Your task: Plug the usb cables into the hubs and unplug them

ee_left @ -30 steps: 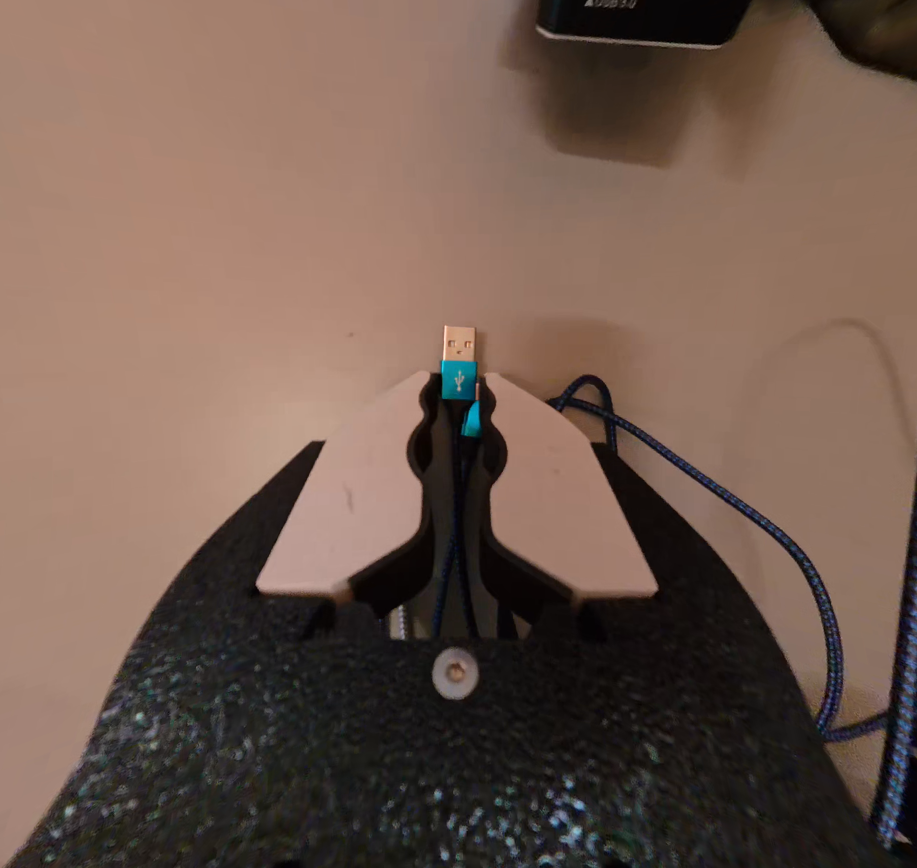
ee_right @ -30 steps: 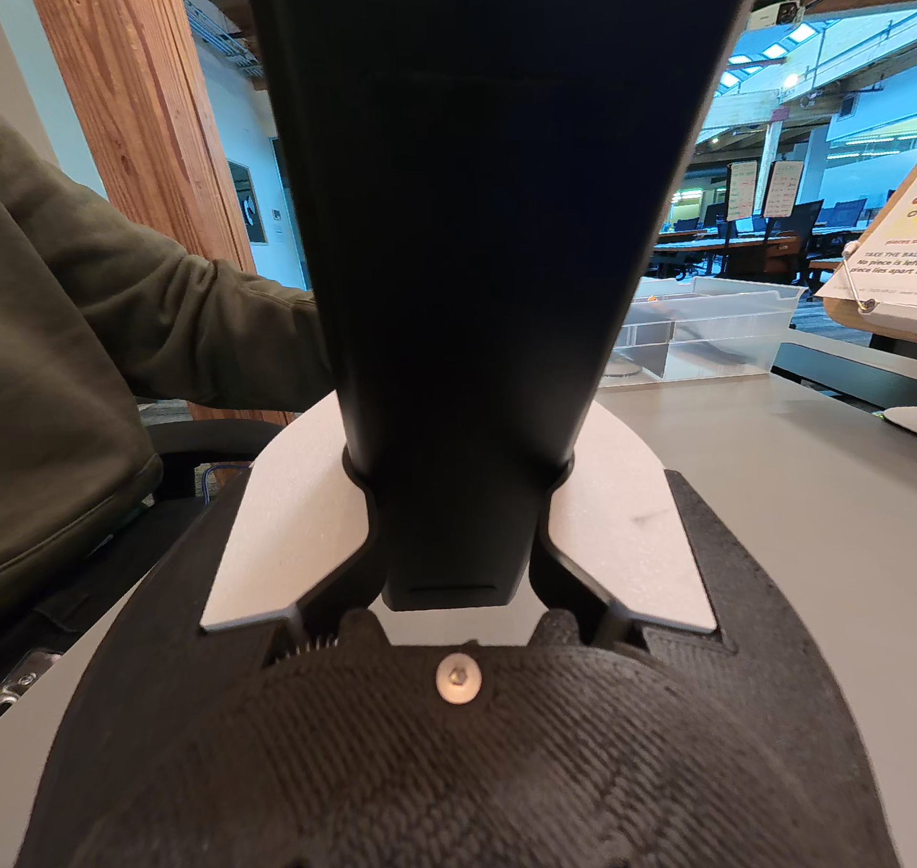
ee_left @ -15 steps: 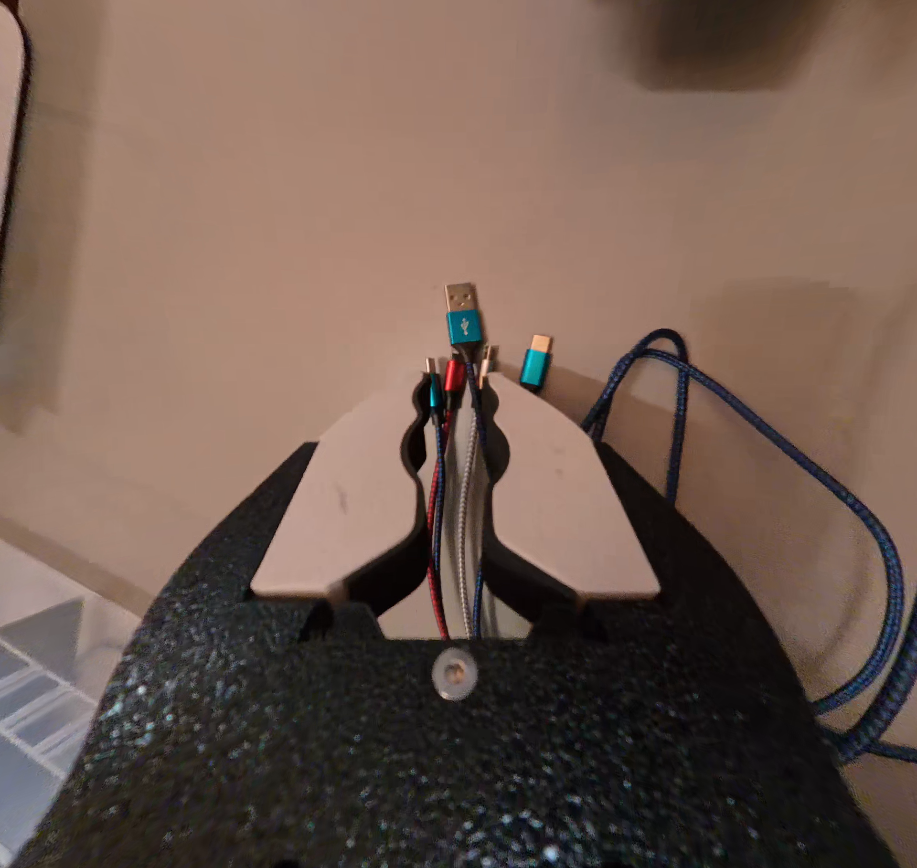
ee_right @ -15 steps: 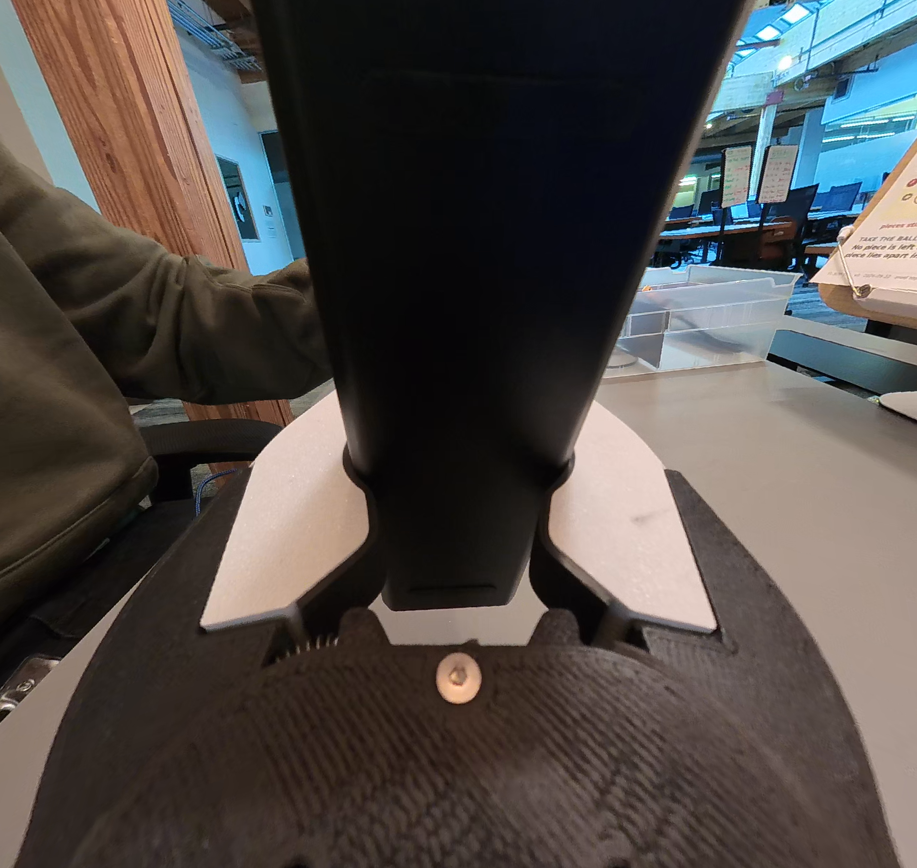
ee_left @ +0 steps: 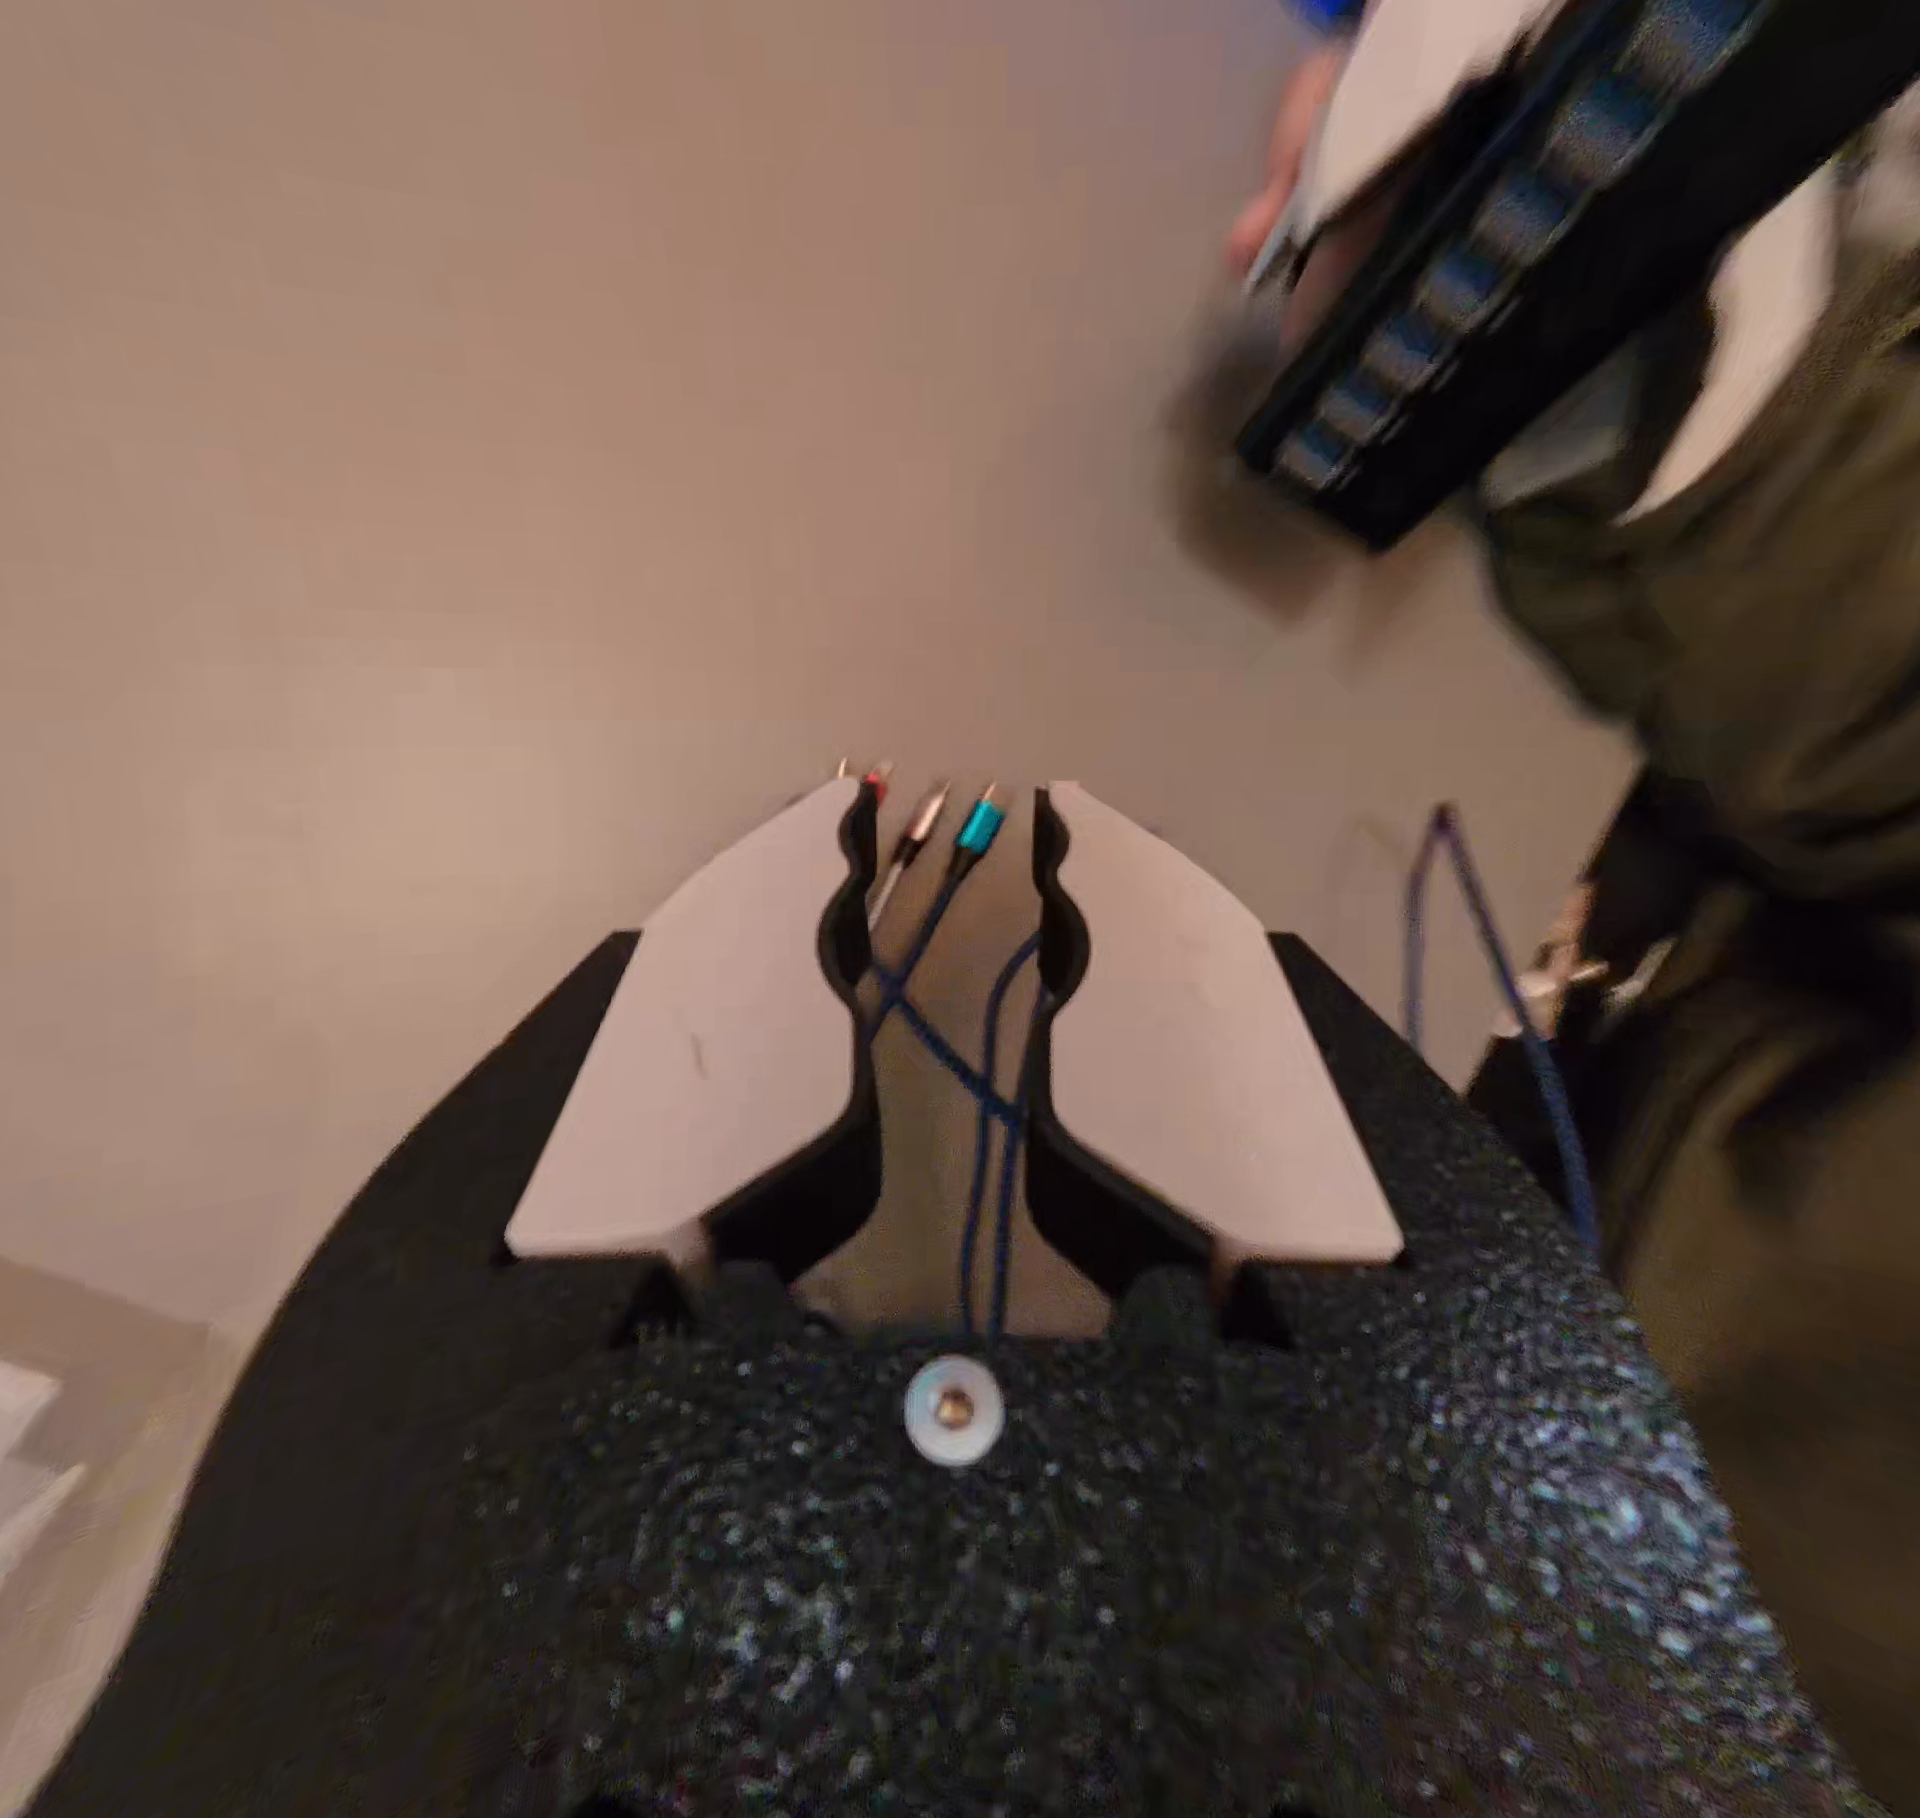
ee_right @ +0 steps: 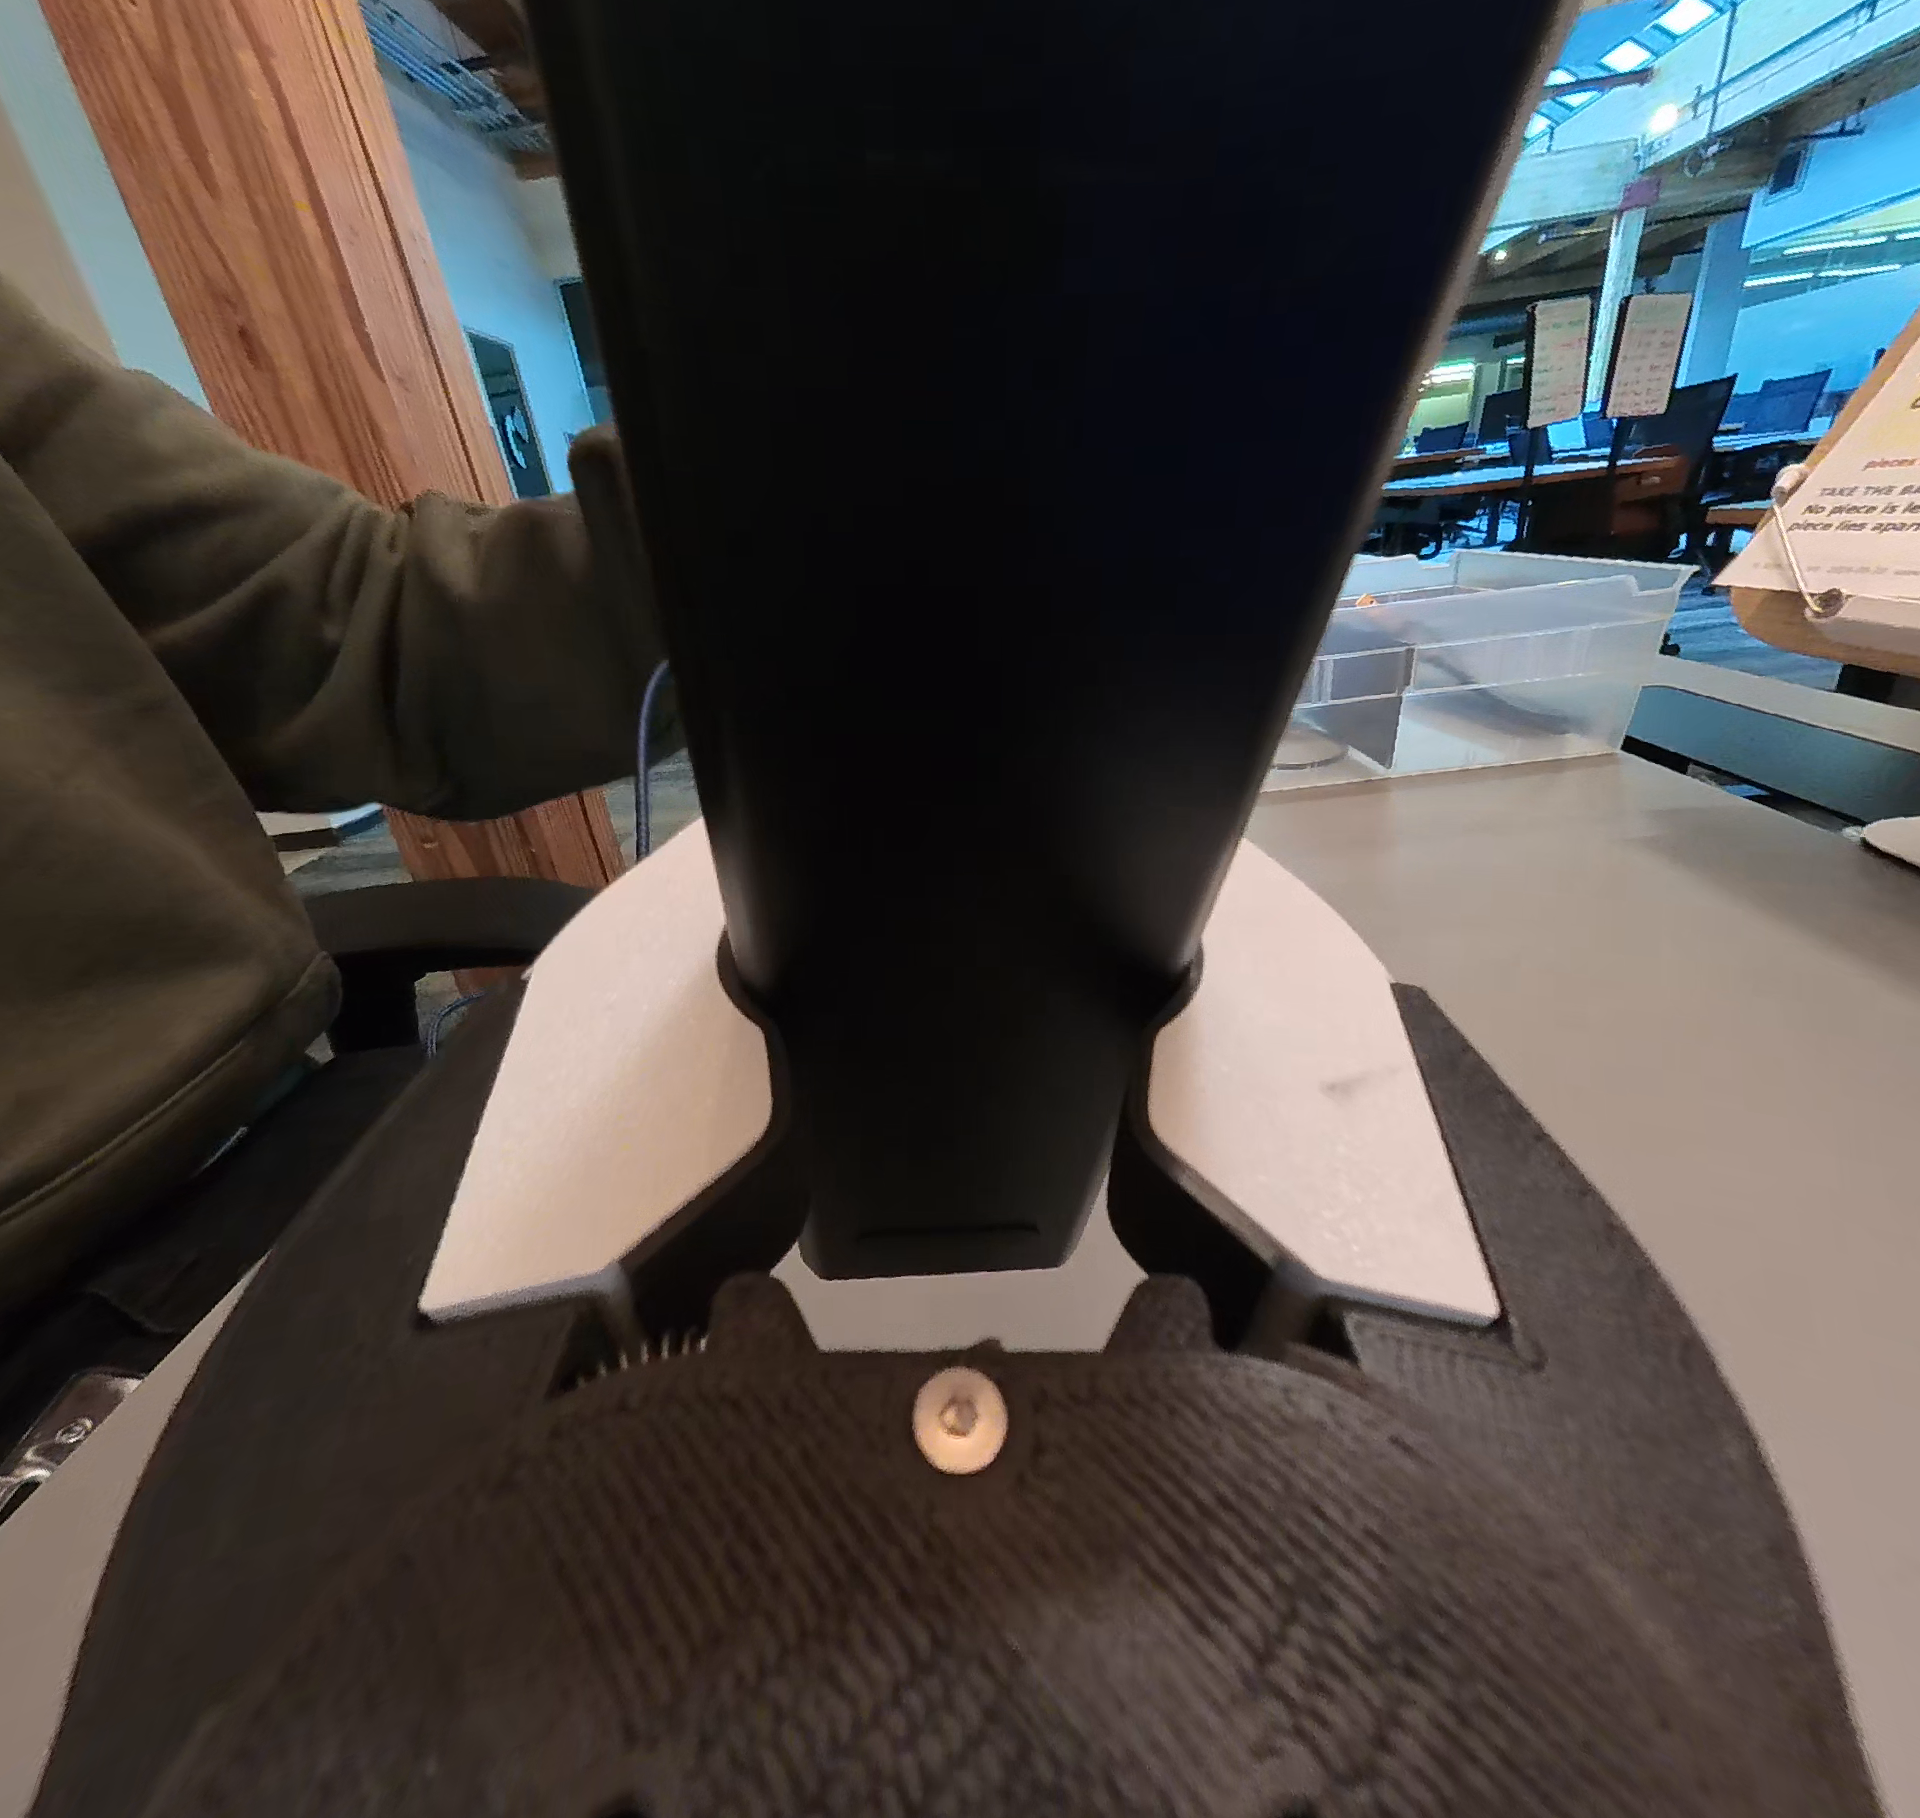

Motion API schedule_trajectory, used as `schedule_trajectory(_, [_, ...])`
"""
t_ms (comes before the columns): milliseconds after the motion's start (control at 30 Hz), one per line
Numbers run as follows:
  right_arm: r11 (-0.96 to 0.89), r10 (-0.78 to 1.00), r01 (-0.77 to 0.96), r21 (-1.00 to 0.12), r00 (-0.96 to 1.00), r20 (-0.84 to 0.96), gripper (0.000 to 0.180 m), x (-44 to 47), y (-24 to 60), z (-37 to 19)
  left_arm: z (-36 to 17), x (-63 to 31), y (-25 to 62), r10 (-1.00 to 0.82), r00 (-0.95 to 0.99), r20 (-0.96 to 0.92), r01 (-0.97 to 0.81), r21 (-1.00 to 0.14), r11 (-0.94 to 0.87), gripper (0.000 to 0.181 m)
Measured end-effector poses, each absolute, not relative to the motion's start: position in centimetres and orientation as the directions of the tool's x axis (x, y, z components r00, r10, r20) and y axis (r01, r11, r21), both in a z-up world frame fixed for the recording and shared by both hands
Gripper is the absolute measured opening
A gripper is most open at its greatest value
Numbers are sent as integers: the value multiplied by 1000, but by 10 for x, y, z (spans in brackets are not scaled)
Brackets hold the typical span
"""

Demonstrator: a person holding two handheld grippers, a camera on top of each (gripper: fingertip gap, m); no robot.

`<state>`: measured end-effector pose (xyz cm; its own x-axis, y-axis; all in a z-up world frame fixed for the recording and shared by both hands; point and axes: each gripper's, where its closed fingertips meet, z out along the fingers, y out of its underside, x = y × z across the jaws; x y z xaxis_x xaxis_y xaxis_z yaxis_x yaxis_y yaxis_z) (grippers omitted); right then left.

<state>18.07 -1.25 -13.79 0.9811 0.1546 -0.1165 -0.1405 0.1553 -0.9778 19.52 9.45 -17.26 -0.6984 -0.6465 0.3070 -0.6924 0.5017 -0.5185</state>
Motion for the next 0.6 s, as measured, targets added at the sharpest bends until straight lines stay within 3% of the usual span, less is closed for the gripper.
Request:
schedule_trajectory(33, [153, 155, -139, -978, 981, -115, 73, 180, -12, -138, -165, 196, 94, -646, -677, 352, -715, -522, 465, 29])
schedule_trajectory(167, [152, 153, -134, -979, 982, -111, 74, 180, -12, -138, -170, 198, 113, -716, -592, 370, -793, -428, 435, 50])
schedule_trajectory(300, [146, 154, -132, -981, 982, -109, 74, 179, -11, -139, -156, 220, 108, -706, -450, 546, -853, -497, 160, 52])
schedule_trajectory(400, [141, 154, -123, -982, 983, -101, 73, 178, -11, -139, -156, 224, 112, -681, -375, 630, -879, -475, 44, 62])
schedule_trajectory(500, [141, 153, -120, -983, 983, -98, 73, 178, -11, -139, -166, 220, 123, -686, -341, 643, -895, -446, 27, 63])
schedule_trajectory(600, [139, 158, -124, -983, 982, -101, 73, 178, -10, -140, -186, 203, 132, -639, -321, 699, -937, -335, 104, 63])
